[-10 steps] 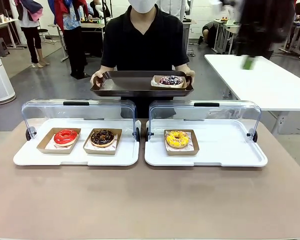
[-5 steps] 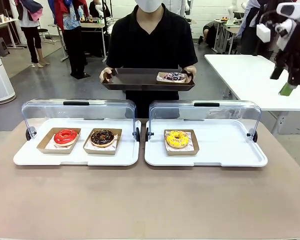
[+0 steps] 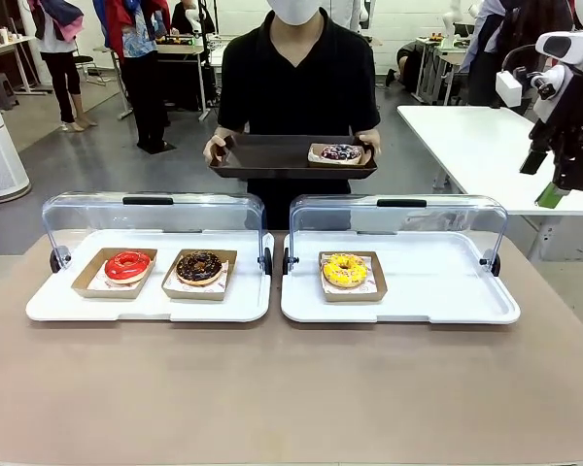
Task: Provide the desired donut to the person.
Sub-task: Place the picked Paper togo box onto the Handle tray extended by the person, then pick up and lift the Paper togo box containing the Donut pointed at by the person.
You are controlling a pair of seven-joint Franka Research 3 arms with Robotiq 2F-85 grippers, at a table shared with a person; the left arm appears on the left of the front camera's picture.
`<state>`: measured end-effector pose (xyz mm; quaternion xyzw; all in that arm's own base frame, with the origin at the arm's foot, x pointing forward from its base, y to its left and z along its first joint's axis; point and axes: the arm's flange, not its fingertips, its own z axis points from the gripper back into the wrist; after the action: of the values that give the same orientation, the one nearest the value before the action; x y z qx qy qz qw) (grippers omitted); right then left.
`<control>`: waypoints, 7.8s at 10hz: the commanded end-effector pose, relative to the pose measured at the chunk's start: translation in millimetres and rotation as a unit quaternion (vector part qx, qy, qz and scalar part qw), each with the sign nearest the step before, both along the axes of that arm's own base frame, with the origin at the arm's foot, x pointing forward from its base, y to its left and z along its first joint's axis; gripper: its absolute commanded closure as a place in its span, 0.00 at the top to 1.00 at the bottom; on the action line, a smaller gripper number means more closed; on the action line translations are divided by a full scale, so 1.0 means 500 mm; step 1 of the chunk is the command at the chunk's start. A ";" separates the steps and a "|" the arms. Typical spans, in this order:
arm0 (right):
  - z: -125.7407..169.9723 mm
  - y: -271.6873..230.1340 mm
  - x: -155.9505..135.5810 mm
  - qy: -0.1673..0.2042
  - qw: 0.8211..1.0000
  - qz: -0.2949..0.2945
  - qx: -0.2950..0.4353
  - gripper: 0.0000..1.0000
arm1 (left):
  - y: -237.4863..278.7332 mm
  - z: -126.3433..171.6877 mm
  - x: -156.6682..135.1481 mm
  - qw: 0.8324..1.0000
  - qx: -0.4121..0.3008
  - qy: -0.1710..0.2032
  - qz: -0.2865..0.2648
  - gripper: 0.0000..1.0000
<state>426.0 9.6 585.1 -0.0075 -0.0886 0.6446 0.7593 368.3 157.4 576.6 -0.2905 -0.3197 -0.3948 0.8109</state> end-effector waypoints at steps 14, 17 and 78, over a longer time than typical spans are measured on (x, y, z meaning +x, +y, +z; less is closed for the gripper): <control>-0.026 -0.166 0.025 0.111 0.966 0.007 0.233 1.00 | 0.000 0.001 -0.002 1.000 -0.007 -0.005 -0.004 1.00; -0.013 -0.295 0.023 0.089 0.918 -0.016 0.386 1.00 | 0.000 0.001 -0.002 1.000 -0.007 -0.005 -0.004 1.00; 0.014 -0.439 -0.048 0.066 0.880 0.002 0.471 1.00 | -0.329 -0.471 0.274 0.875 0.394 0.017 -0.281 1.00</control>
<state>402.9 -211.9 592.8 0.3896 -0.3313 0.5290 0.6771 504.0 -8.8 346.1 -0.0480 -0.0313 -0.6824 0.7288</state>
